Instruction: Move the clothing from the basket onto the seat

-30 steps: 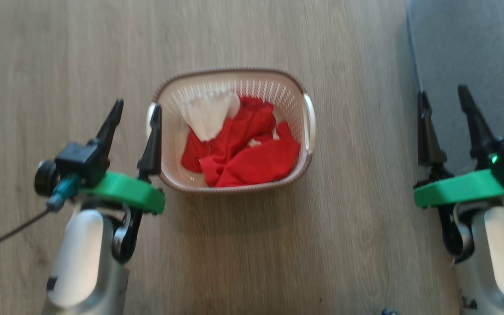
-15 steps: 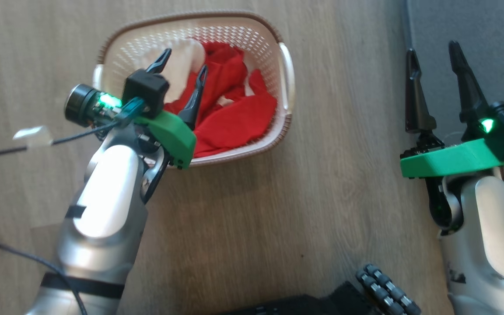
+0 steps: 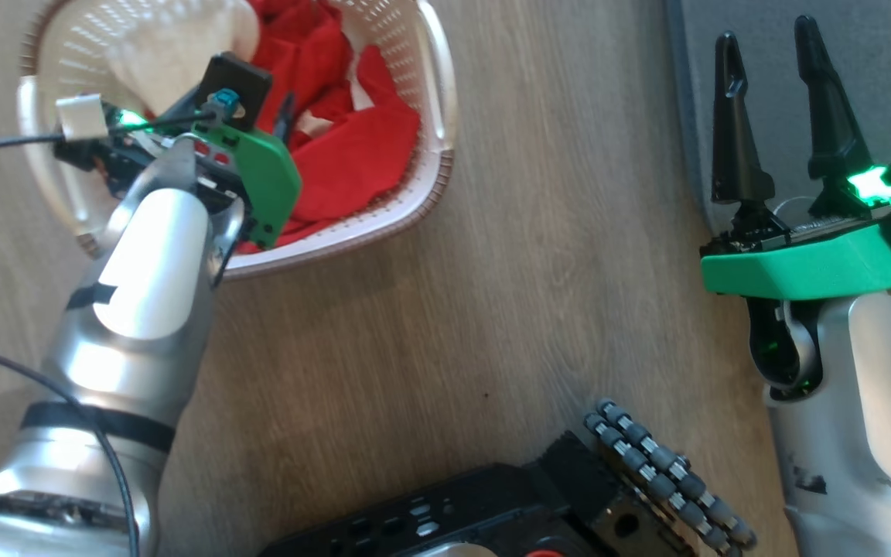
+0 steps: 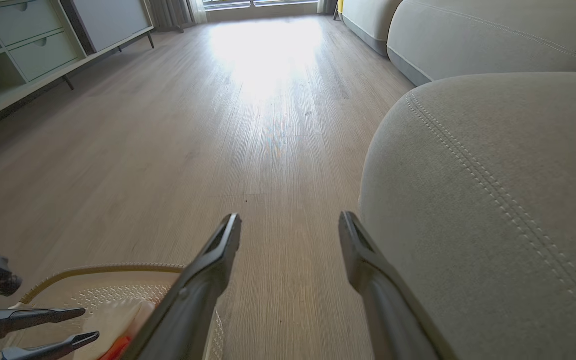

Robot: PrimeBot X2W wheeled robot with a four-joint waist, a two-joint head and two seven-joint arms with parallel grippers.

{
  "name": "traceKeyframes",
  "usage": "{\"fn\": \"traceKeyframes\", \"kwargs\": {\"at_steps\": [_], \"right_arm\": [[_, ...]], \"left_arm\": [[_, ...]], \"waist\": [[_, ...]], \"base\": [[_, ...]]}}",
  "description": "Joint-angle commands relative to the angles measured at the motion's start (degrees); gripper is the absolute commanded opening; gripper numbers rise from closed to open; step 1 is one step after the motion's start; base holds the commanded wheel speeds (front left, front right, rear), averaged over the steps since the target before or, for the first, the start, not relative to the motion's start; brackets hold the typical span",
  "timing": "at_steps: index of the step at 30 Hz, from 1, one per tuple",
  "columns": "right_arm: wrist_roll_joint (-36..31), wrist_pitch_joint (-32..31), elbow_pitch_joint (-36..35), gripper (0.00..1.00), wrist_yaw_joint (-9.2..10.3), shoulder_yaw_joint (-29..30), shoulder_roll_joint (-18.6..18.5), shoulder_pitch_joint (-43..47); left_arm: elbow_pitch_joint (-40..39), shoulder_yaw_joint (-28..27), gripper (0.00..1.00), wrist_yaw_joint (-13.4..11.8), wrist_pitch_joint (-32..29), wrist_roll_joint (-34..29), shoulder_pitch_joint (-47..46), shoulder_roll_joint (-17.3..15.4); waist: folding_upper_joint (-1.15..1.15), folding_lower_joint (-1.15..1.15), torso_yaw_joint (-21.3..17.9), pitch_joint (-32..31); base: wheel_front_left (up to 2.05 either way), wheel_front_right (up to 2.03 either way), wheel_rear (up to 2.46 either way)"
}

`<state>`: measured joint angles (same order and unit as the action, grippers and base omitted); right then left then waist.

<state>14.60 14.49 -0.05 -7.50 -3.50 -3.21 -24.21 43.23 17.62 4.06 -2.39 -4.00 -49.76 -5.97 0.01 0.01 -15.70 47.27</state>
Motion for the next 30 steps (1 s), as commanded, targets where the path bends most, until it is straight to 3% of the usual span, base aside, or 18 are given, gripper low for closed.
{"fn": "traceKeyframes", "kwargs": {"at_steps": [1,7,25,30], "right_arm": [[0.95,0.51,-2.51,1.0,0.01,-1.28,0.32,0.8],[3.24,0.51,-4.2,1.0,0.01,-2.77,0.33,1.34],[6.36,0.51,-6.3,1.0,0.01,-3.56,0.33,3.53],[6.9,0.51,-6.59,1.0,0.01,-3.53,0.33,3.96]], "left_arm": [[0.01,-0.76,1.0,-1.21,-0.8,-0.95,-1.11,-1.7],[5.52,-0.93,1.0,-4.03,-3.52,-2.19,-5.04,-3.6],[14.85,-0.31,1.0,-5.16,-5.23,-1.83,-9.45,-7.2],[16.86,0.07,1.0,-4.01,-4.85,-1.12,-10.02,-7.39]], "waist": [[-0.01,-0.01,-1.83,1.78],[-0.01,-0.01,-4.13,3.87],[-0.01,-0.01,-7.69,6.46],[-0.01,-0.01,-8.36,6.95]], "base": [[0.0,0.0,0.0],[0.0,0.0,0.0],[0.0,0.0,0.0],[0.0,0.0,0.0]]}}
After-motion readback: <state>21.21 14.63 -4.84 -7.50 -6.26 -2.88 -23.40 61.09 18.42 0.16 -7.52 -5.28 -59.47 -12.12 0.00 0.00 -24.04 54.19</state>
